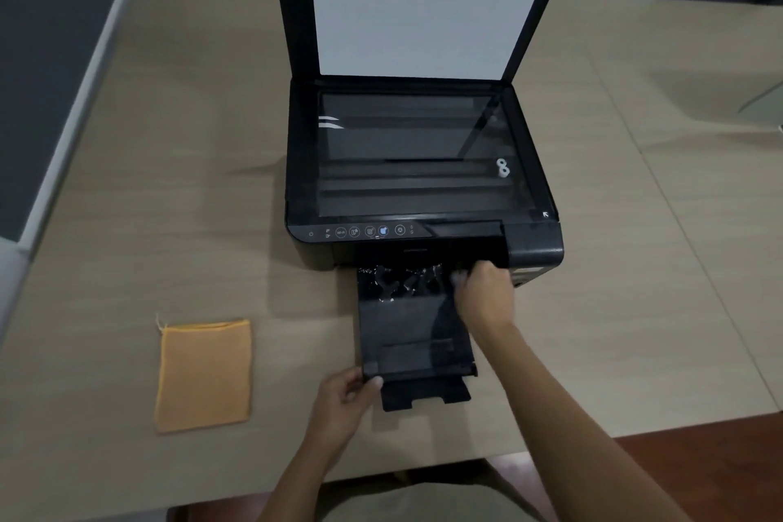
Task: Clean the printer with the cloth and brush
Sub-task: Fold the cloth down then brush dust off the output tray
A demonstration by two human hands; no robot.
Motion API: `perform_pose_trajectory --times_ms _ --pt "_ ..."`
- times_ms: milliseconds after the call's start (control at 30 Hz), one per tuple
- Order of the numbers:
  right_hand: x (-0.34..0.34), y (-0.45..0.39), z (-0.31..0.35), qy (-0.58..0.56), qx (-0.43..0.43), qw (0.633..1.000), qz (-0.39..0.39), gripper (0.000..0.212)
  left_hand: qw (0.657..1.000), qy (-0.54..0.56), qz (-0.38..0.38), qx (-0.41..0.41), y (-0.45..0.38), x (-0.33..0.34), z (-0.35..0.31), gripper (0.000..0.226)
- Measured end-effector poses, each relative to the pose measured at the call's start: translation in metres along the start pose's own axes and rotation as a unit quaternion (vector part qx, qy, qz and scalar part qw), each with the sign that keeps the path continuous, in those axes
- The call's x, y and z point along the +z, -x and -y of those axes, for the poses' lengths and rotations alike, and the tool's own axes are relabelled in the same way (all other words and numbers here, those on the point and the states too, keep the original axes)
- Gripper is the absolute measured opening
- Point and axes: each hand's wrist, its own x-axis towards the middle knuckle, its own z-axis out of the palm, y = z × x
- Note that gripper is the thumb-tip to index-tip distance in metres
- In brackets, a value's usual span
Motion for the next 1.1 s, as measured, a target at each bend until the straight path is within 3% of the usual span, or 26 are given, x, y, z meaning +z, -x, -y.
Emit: perform_pose_trajectory --times_ms 100,200,267,367,433,467,533,633,667,733,833,867,933,1000,1033,1100 --pt "0.037 0.025 0.06 0.054 -0.135 0.98 0.132 0.025 1.0 -0.002 -0.001 -0.01 -0.002 0.001 0.002 0.027" --pt "0.048 0.07 0.097 -0.071 -0.26 0.932 0.244 0.027 0.999 0.005 -0.024 -0.036 -0.004 0.003 0.002 0.004" --pt "0.036 0.07 0.081 -0.142 -0.227 0.947 0.174 0.027 0.999 0.018 -0.023 -0.038 -0.003 0.004 0.001 0.008" --pt "0.011 0.026 0.026 -0.116 -0.05 0.992 -0.016 0.03 1.0 0.008 -0.005 -0.015 0.001 0.001 -0.003 0.016" --pt "0.001 0.003 0.006 -0.083 0.045 0.995 -0.029 0.031 1.0 0.005 0.004 -0.018 0.003 -0.001 -0.003 0.018" --pt "0.003 0.0 0.011 -0.041 0.038 0.998 -0.006 0.03 1.0 0.01 0.003 -0.016 0.003 -0.002 -0.002 0.017" --pt "0.023 0.01 0.043 0.027 -0.073 0.994 0.075 0.026 1.0 0.009 0.003 -0.016 0.002 0.0 -0.004 0.018" --pt "0.051 0.041 0.088 -0.061 -0.257 0.946 0.188 0.024 0.999 0.029 -0.003 -0.036 0.004 0.005 -0.012 0.006" --pt "0.049 0.049 0.092 -0.091 -0.287 0.934 0.193 0.024 0.999 0.028 0.0 -0.043 0.003 0.005 -0.012 0.009" --pt "0.042 0.044 0.079 -0.147 -0.253 0.951 0.102 0.021 0.999 0.021 0.009 -0.033 0.001 0.004 -0.01 0.012" --pt "0.035 0.015 0.043 -0.106 -0.132 0.985 -0.014 0.021 1.0 0.018 0.007 -0.018 0.0 0.0 -0.01 0.012" --pt "0.035 0.012 0.04 -0.095 -0.143 0.985 0.003 0.023 0.999 0.014 0.01 -0.027 0.001 0.0 -0.009 0.013" --pt "0.036 0.015 0.049 -0.076 -0.255 0.959 0.093 0.025 0.999 0.007 0.015 -0.034 0.001 0.0 -0.008 0.012" --pt "0.038 0.027 0.064 -0.022 -0.334 0.922 0.195 0.029 0.999 -0.01 0.002 -0.036 0.0 -0.002 -0.005 0.032" --pt "0.037 0.028 0.07 -0.009 -0.331 0.924 0.188 0.03 0.999 -0.015 0.002 -0.033 -0.001 -0.004 -0.002 0.038" --pt "0.04 0.012 0.075 0.001 -0.273 0.957 0.097 0.029 1.0 -0.015 0.012 -0.015 0.0 -0.004 -0.003 0.028"
